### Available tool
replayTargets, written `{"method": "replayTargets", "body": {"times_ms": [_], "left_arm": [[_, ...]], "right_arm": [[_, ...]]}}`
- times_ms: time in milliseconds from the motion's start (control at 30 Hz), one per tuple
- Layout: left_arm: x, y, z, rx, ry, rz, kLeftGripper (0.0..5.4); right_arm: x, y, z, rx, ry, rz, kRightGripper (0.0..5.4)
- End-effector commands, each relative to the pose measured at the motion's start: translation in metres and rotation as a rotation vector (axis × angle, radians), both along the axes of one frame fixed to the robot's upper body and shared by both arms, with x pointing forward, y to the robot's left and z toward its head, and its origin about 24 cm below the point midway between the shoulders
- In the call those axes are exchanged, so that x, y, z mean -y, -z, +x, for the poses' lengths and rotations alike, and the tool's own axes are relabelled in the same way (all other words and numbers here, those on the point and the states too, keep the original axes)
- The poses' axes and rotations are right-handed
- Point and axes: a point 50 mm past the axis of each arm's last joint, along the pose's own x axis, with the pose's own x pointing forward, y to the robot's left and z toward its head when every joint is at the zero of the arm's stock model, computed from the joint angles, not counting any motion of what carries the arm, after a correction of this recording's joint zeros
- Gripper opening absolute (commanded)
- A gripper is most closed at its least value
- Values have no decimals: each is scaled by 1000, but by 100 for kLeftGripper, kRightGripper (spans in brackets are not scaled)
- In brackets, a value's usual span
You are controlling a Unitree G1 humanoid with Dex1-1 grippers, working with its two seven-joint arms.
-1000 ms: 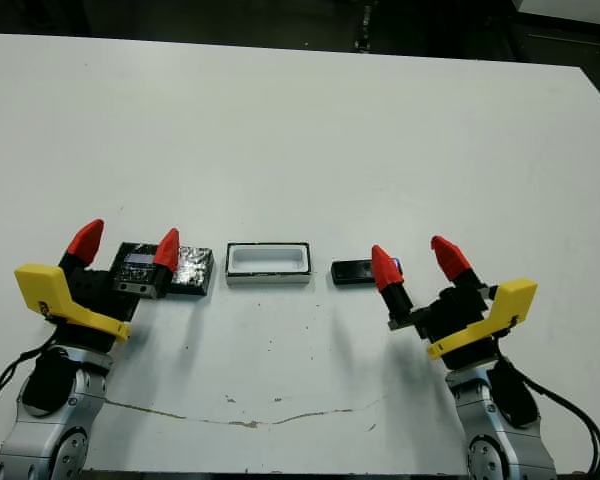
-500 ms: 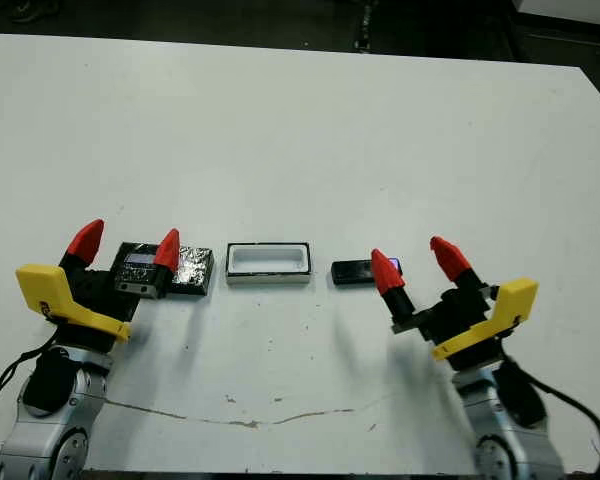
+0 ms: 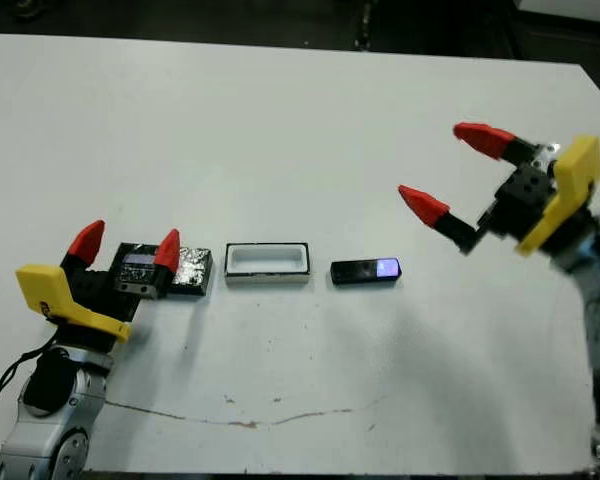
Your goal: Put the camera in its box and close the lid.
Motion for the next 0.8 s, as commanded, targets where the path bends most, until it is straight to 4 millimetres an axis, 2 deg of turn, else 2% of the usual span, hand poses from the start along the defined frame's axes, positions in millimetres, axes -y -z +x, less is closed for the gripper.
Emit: {"method": "replayTargets", "body": {"times_ms": [33, 233, 400, 567, 800], "left_arm": [[-2, 4, -1, -25, -11, 13, 539], [-2, 3, 0, -23, -11, 11, 539], [-2, 3, 0, -23, -15, 18, 539], [-3, 3, -1, -23, -21, 25, 539], [-3, 5, -2, -31, -17, 24, 539]], "right_arm": [[-2, -2, 9, -36, -79, -178, 540], [-18, 3, 21, -97, -230, -441, 540], [-30, 18, 28, -174, -347, -520, 540], [-39, 25, 30, -194, -378, -636, 540], [-46, 40, 29, -243, -411, -694, 540]]}}
